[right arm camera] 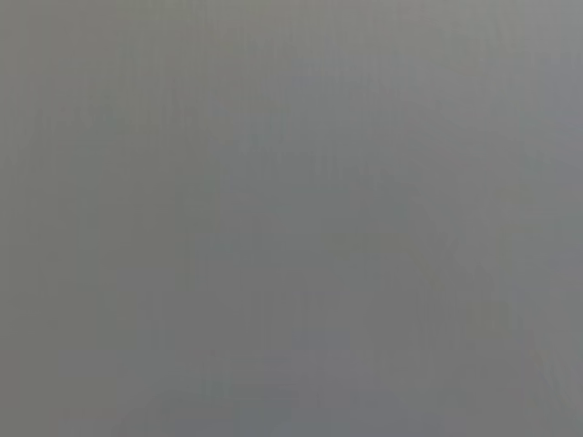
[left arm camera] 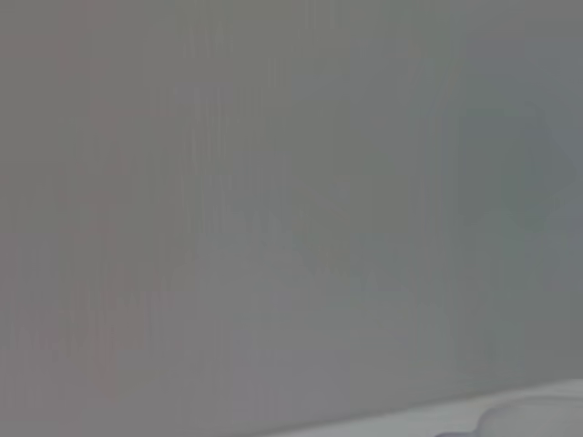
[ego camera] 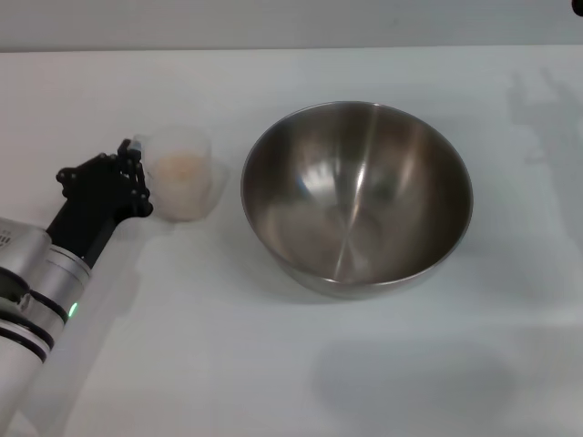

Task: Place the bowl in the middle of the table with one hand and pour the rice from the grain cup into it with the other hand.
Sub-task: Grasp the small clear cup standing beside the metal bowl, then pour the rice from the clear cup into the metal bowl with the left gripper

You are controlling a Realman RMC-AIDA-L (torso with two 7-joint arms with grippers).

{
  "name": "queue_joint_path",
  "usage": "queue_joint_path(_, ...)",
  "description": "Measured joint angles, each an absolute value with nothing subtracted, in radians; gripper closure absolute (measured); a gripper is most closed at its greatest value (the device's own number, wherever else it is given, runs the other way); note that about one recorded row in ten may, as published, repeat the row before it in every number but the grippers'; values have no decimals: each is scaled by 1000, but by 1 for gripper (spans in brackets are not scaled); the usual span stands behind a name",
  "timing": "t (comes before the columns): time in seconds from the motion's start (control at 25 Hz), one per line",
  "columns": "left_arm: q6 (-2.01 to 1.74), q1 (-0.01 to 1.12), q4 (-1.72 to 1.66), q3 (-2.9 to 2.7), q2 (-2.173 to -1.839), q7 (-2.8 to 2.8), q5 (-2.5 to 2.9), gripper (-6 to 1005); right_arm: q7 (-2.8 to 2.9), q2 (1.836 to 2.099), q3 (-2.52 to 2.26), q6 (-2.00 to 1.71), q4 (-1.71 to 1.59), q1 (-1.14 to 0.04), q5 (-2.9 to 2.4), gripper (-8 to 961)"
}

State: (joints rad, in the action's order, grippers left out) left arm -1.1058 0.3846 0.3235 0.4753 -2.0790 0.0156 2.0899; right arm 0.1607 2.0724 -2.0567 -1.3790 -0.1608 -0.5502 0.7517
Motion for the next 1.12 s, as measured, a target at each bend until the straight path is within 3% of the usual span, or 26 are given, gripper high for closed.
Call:
queue_joint_path(0.2, -1184, 383, 324, 475, -2080, 33, 2089, 974, 161, 2072, -2060, -1384, -162, -553, 752, 519)
queue_joint_path(1.12, -1345, 444, 471, 499, -2080, 1166, 2285, 962, 155, 2069, -2062, -1390, -160, -580, 740, 521)
